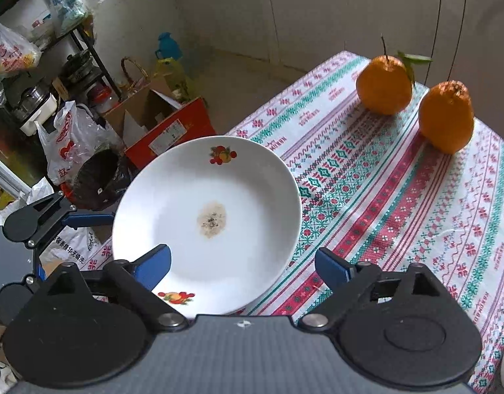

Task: Organize plates and bowls
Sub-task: 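Open the right tool and withdraw it from the plate stack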

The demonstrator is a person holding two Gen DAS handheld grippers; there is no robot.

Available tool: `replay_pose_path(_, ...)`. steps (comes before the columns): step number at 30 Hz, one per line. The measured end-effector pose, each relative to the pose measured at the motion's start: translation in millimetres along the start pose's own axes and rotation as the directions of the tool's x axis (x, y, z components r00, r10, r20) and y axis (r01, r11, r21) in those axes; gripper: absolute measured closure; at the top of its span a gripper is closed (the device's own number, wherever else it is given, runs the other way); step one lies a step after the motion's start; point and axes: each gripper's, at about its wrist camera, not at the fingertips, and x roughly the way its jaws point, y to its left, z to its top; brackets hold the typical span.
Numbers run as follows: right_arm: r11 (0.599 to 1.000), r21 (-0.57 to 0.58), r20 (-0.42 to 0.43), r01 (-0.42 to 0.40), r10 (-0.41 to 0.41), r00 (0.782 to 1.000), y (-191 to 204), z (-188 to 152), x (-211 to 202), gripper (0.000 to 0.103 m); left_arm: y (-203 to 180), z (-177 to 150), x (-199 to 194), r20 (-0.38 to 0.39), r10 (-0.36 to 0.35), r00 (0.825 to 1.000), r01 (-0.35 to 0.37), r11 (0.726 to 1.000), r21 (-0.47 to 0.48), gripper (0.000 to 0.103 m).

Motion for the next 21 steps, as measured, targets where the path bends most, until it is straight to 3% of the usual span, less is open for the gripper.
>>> replay_pose_path(14, 0.991, -0.005, 0.198, 0.136, -0.132, 0.971, 34.4, -65.0, -68.8, 0.000, -40.7, 7.9, -27.2, 0.091, 0.041, 0.995, -0.046, 0.997, 0.057, 0.000)
replay_pose_path(21, 0.971, 0.068, 0.256, 0.230, -0.240, 0.937, 33.2, -115.0, -102.5, 0.000, -71.1, 9.0, -27.6, 0.080, -0.021, 0.997, 0.012, 0.994, 0.105, 0.000)
